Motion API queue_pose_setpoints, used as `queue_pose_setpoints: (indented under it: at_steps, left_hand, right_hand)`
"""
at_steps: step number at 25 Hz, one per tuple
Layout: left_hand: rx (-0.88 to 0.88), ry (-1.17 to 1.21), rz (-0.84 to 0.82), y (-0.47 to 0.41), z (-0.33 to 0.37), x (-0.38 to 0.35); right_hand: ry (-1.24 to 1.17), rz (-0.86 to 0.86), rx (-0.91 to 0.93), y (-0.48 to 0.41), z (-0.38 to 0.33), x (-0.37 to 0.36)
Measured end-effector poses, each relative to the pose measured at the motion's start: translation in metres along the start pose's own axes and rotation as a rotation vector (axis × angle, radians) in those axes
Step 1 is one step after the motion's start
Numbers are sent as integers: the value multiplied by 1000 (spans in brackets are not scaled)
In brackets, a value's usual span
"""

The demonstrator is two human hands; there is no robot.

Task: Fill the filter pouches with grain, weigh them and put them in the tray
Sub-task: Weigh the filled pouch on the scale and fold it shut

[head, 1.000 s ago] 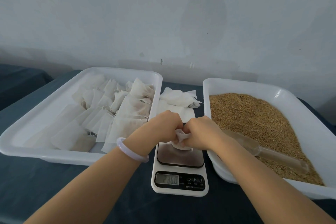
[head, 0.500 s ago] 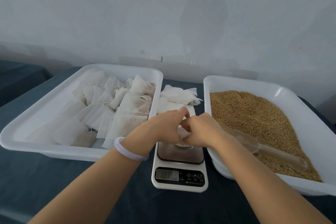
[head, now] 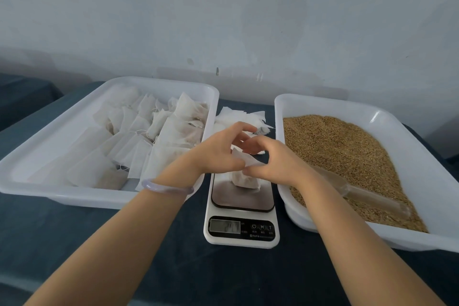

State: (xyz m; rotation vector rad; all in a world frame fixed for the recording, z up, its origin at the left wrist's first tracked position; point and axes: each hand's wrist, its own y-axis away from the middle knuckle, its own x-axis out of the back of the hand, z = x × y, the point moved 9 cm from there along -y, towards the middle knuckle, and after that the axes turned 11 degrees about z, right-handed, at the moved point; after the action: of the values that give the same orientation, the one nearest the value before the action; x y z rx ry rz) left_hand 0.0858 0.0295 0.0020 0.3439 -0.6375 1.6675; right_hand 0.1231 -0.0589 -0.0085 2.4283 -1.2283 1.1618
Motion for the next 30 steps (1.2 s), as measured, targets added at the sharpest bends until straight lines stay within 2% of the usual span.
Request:
queue_pose_setpoints:
  at_steps: [24, 28, 30]
  left_hand:
    - [54, 37, -26, 1, -4, -3]
    - [51, 29, -15, -1, -5, -1]
    - [38, 30, -13, 1, -1, -2]
  right_hand:
    - [-56, 5, -7, 3, 0, 1]
    - [-21, 5, -28, 4, 1, 0]
    - [77, 11, -15, 5, 3, 1]
